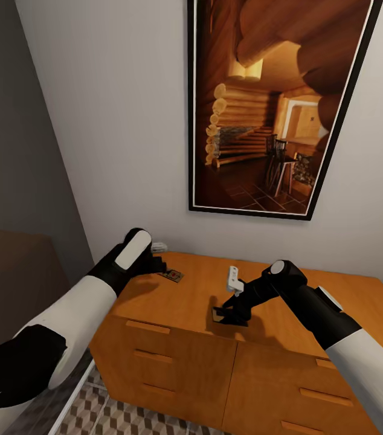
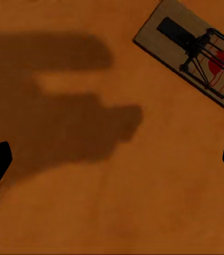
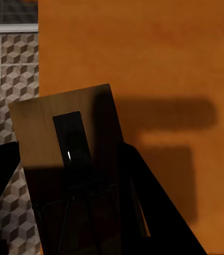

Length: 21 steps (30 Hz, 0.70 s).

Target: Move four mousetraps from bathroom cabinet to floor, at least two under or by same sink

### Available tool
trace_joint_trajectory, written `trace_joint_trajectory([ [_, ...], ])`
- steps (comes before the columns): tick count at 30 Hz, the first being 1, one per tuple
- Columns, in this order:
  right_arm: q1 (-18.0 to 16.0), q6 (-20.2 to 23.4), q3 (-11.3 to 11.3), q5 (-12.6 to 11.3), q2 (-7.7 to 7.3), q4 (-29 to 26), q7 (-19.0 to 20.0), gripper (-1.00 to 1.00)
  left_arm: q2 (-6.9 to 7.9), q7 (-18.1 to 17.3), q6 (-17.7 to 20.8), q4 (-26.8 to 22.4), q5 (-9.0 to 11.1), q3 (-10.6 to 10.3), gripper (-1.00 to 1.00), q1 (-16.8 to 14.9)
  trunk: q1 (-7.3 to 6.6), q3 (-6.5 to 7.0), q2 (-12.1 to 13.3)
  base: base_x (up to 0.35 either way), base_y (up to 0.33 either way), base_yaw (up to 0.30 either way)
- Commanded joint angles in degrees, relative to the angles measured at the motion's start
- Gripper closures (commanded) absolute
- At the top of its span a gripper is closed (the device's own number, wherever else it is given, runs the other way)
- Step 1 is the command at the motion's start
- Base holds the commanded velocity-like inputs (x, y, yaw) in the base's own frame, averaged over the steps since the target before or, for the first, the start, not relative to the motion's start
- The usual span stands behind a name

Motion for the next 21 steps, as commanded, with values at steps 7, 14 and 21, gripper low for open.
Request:
trace_joint_trajectory([
  [7, -0.1, 0.7, 0.1, -0.1, 0.11, 0.1, 0.2, 1.0, 1.34, 0.1, 0.7, -2.9, 0.9, -14.6, -1.0, -0.2, 0.01, -0.07, 0.0, 0.0, 0.0, 0.0],
  [14, -0.1, 0.7, 0.0, -0.1, 0.12, 0.3, 0.2, 1.0, 1.86, -4.9, 0.8, -6.9, 1.1, -26.6, -1.0, -0.2, 0.01, -0.07, 0.0, 0.0, 0.0, 0.0],
  [21, -0.1, 0.7, 0.1, -0.1, 0.11, 0.5, 0.2, 1.0, 2.04, -20.4, 0.6, -10.1, 0.7, -40.6, -1.0, -0.5, 0.01, -0.07, 0.0, 0.0, 0.0, 0.0],
])
